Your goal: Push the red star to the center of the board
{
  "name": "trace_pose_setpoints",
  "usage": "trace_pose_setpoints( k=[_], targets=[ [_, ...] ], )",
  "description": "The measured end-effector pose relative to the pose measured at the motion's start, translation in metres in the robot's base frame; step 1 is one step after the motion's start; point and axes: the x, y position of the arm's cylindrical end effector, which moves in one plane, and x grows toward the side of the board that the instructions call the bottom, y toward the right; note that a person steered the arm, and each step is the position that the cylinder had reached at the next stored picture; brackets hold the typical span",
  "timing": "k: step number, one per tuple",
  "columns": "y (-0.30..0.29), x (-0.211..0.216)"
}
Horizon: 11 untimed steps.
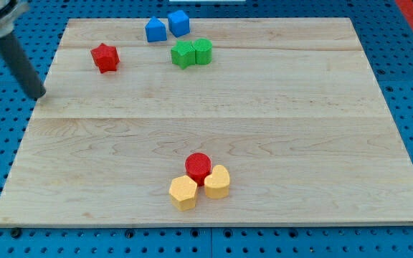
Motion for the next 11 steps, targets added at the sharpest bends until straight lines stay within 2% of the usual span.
trace_pose_setpoints(
  k=[1,2,3,4,5,6,7,9,10,11],
  targets=[
    [0.015,-0.061],
    [0.101,-0.099],
    [0.106,-0.010],
    [0.133,0.056],
    [0.143,0.057],
    [0.125,0.016],
    [0.171,0.006],
    [0.177,0.013],
    [0.183,0.064],
    [0.127,0.044]
  ],
)
